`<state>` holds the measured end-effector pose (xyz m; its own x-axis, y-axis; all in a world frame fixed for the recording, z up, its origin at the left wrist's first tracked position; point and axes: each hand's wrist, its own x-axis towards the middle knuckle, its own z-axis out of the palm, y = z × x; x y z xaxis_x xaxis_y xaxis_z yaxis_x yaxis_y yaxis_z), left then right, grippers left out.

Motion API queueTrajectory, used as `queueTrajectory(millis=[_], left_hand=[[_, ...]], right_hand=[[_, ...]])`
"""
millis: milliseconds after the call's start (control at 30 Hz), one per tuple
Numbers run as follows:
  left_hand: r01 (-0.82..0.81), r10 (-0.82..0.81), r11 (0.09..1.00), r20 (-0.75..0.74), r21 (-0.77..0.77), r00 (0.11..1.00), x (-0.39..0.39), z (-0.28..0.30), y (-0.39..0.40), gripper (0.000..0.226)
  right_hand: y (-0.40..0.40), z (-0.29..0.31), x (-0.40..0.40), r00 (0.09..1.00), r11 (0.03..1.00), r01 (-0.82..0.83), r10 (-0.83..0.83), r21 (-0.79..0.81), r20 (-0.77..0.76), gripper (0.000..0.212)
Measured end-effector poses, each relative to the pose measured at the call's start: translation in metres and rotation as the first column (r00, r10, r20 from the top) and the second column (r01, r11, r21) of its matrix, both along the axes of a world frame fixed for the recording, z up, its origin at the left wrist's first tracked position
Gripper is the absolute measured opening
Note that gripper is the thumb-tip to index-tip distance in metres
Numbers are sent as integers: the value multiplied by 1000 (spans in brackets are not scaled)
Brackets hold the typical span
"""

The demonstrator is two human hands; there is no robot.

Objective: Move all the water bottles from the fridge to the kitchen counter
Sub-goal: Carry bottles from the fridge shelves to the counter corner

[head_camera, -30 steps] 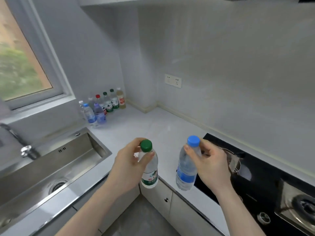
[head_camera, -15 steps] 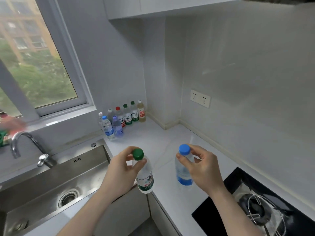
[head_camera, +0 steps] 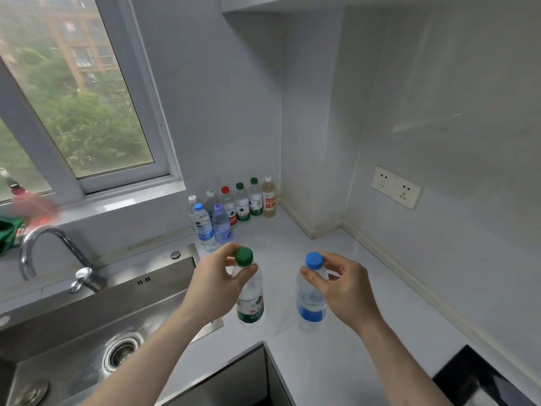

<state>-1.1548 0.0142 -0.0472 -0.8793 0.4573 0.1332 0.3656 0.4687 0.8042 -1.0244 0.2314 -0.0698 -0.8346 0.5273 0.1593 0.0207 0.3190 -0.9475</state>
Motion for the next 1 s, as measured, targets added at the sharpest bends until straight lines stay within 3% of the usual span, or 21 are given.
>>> queueTrajectory(millis=[333,567,1000], left_hand=[[59,-66,979,-25,-197,998,-157,-29,39,26],[66,-149,907,-171,-417,974,-268,-53,74,35],[25,-201,826,-252,-563,947,-386,-96,127,35]], right_hand=[[24,-23,-153,992,999,42,-46,32,117,32],[40,-37,-258,978,998,45,-51,35,202,27],[74,-77,-379,941,982,104,-148,155,305,31]])
